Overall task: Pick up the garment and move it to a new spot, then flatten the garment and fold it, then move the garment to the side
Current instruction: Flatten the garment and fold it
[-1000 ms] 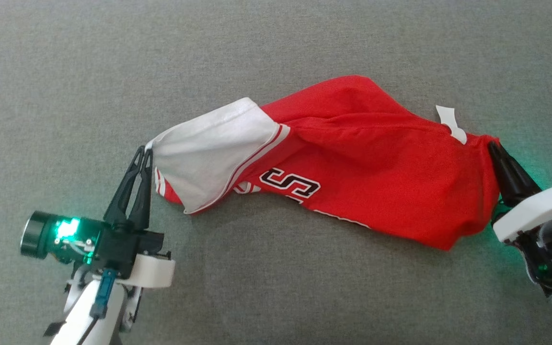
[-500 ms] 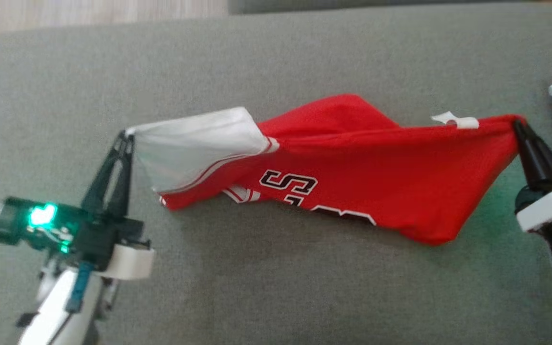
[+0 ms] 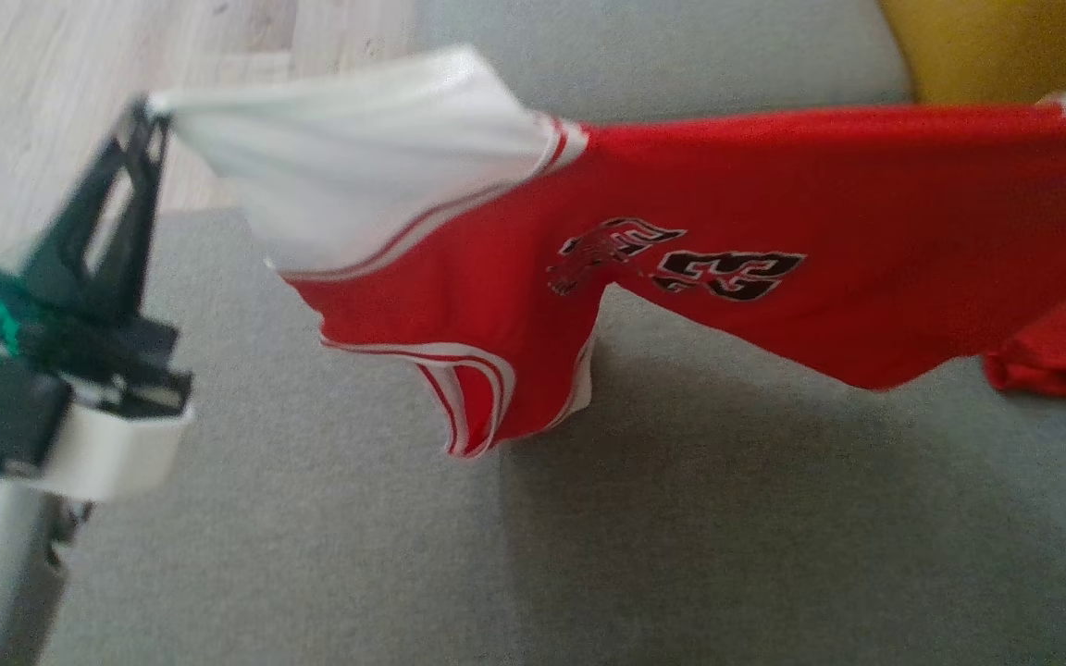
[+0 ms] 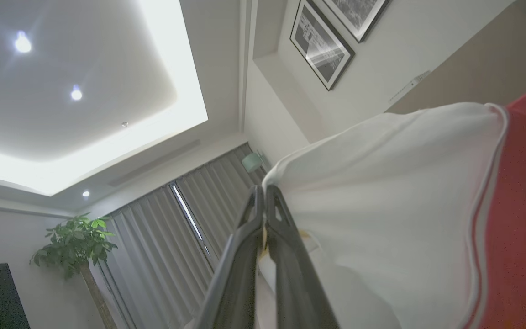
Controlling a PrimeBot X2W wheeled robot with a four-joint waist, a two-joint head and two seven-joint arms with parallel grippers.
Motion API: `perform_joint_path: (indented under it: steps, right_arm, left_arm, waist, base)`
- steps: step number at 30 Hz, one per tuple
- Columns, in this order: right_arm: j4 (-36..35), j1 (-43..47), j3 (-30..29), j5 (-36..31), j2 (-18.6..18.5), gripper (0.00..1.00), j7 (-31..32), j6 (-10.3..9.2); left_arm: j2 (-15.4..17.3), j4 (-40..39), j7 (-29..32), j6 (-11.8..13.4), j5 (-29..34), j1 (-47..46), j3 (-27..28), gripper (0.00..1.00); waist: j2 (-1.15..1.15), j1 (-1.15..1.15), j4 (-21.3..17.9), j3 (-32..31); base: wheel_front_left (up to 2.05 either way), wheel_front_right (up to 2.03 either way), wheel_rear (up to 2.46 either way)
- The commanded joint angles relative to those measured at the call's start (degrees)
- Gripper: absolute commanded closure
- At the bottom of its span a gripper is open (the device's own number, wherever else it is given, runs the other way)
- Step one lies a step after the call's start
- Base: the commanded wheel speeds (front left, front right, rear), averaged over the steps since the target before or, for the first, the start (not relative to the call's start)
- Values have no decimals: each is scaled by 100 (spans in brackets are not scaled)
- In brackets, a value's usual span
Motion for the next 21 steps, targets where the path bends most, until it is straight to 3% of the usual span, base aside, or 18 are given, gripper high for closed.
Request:
perform_joint_path:
  steps: [1, 8, 15, 21]
  right_arm:
    - [-367, -74, -309, -124, -300, 100, 128, 37]
    - [-866, -848, -871, -732, -168, 100, 848, 37]
    - [-72, -2559, -102, -1195, 438, 100, 1290, 37]
    - [1087, -4121, 579, -1399, 981, 100, 1115, 37]
  left_arm:
    - [326, -333, 137, -74, -76, -653, 371, 100]
    - [512, -302, 495, -586, -264, -1926, 247, 100]
    - [254, 1281, 516, -886, -627, -3517, -406, 100]
    - [-26, 2713, 241, -909, -309, -5100, -922, 100]
  waist:
    - [0, 2, -150, -153]
    - [0, 2, -297, -44]
    - [0, 2, -333, 619]
    - [0, 2, -270, 1649]
  base:
    - [0, 0, 0]
    - [0, 0, 0]
    - [0, 0, 0]
    - [0, 0, 0]
